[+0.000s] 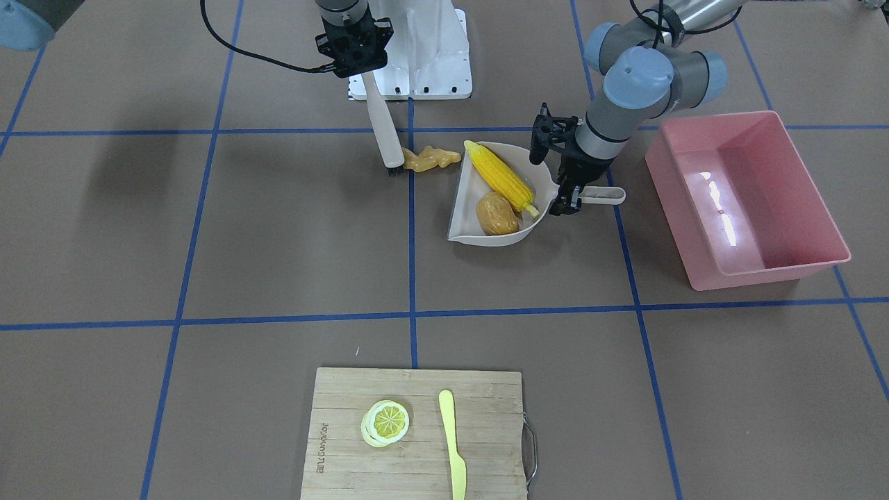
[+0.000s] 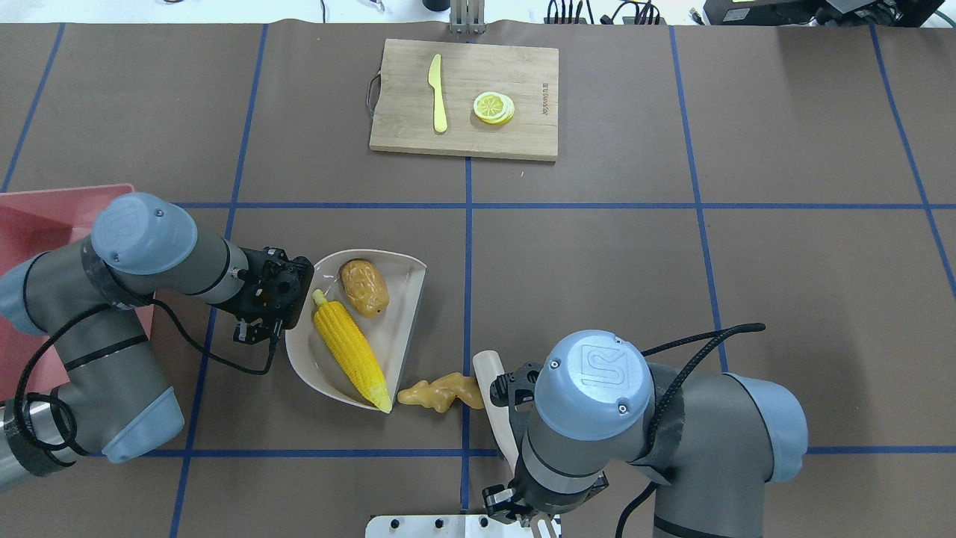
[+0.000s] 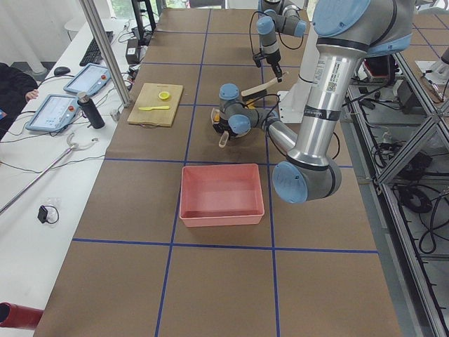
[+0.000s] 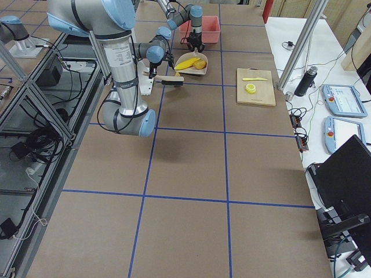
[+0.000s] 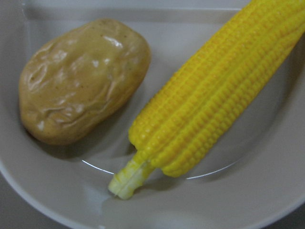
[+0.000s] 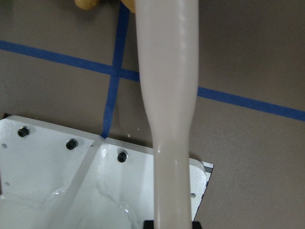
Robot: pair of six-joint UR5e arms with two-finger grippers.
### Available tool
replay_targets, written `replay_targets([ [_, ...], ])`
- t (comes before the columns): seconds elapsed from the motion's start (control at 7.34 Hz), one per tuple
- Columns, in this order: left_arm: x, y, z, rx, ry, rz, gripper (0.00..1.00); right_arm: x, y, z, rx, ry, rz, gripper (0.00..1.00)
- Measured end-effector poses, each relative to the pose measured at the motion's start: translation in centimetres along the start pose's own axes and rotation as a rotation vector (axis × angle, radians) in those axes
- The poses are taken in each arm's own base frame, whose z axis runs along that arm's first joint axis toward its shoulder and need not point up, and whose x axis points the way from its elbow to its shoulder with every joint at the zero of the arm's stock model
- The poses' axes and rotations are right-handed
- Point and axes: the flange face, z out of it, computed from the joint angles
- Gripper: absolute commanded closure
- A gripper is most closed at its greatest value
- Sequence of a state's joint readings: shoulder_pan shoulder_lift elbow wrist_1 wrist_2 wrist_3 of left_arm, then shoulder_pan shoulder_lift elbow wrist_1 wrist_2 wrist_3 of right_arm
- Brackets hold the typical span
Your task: Sweep and dump trash into bin
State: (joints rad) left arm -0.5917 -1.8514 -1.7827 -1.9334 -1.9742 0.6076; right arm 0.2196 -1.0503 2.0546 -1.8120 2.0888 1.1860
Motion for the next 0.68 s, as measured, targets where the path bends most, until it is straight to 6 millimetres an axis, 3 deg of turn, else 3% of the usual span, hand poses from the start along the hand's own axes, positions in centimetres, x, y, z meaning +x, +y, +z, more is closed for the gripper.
replay_targets([
  [0.68, 0.5, -0.3, 0.0, -0.032, 0.031, -0.013, 1.00, -2.5, -2.6, 0.0, 0.012, -0.006, -0.007, 1.00],
])
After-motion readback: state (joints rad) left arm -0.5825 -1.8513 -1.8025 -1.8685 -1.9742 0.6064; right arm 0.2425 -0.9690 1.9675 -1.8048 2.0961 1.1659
